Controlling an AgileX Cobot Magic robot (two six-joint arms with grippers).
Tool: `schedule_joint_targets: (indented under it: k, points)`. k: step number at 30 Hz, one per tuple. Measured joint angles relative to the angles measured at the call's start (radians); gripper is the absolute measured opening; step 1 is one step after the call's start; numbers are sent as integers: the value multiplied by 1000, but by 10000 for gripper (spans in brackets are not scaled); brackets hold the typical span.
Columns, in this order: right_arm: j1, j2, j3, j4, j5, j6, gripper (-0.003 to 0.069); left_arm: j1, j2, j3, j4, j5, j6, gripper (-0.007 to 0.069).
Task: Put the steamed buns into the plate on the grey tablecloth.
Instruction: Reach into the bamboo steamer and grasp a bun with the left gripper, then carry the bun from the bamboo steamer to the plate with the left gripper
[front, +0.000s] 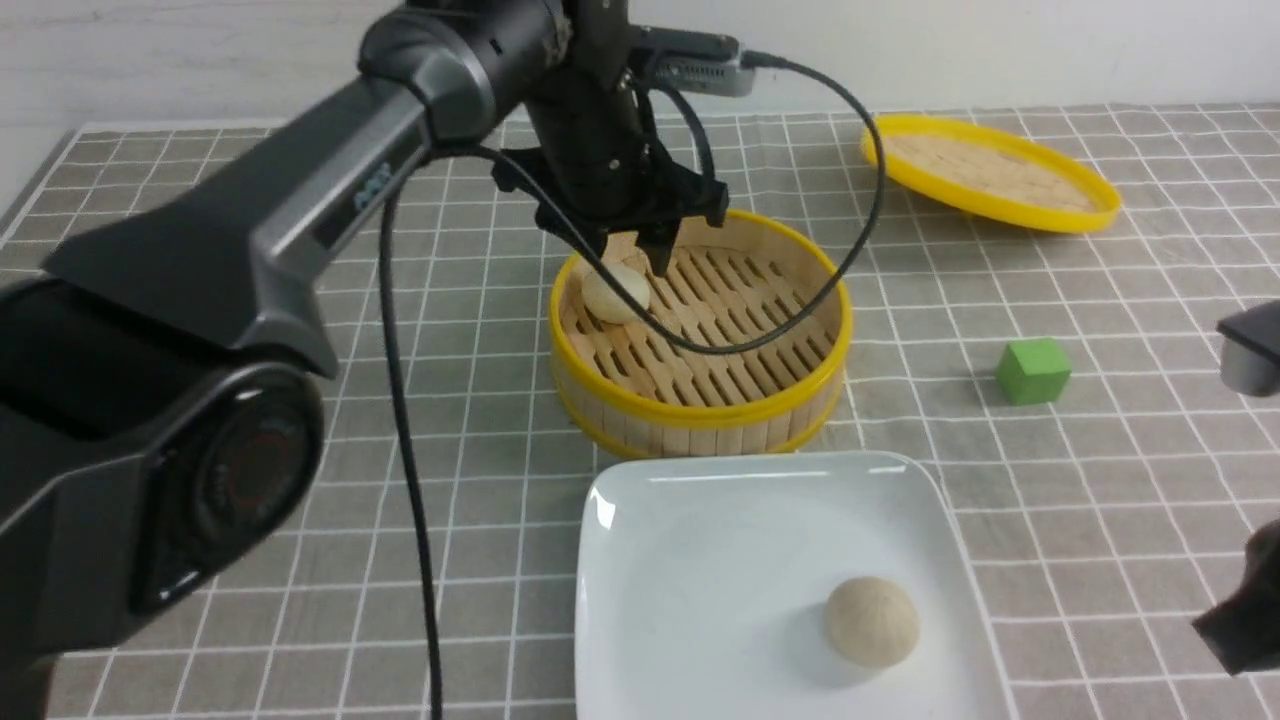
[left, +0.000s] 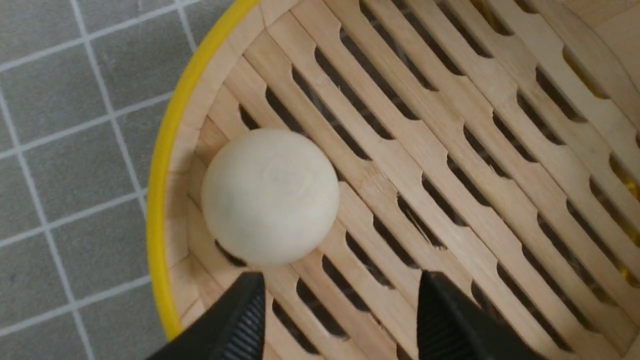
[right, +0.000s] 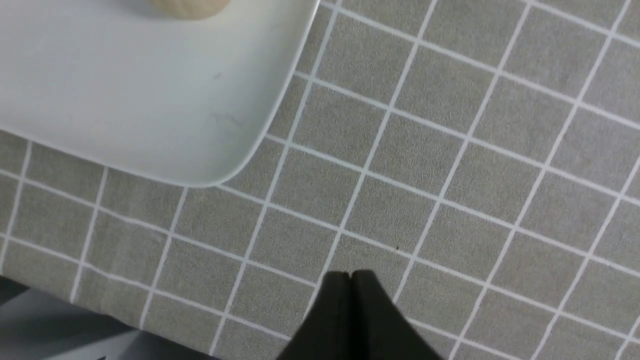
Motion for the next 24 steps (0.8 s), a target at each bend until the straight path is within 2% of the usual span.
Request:
schedule_joint_targets:
  k: [5, 9, 11, 14, 16, 22, 24]
  points:
    - [0, -29, 21, -1, -30, 0, -15, 2, 77, -43, 39, -6, -9, 401]
    - [0, -35, 22, -1, -41, 0, -15, 2, 103, -43, 70, -11, -9, 340]
    - [0, -35, 22, -1, -56, 0, -14, 2, 111, -45, 87, -12, -9, 270]
    - [0, -35, 23, -1, -68, 0, -13, 2, 112, -46, 96, -11, -9, 97]
    - [0, -37, 24, -1, -80, -7, -12, 2, 106, -56, 96, 9, -9, 39]
    - [0, -97, 27, -3, -88, -64, -10, -18, 19, -90, 86, 68, 5, 22]
    - [0, -160, 27, -22, -85, -72, -8, -50, -99, -98, 79, 68, 10, 22]
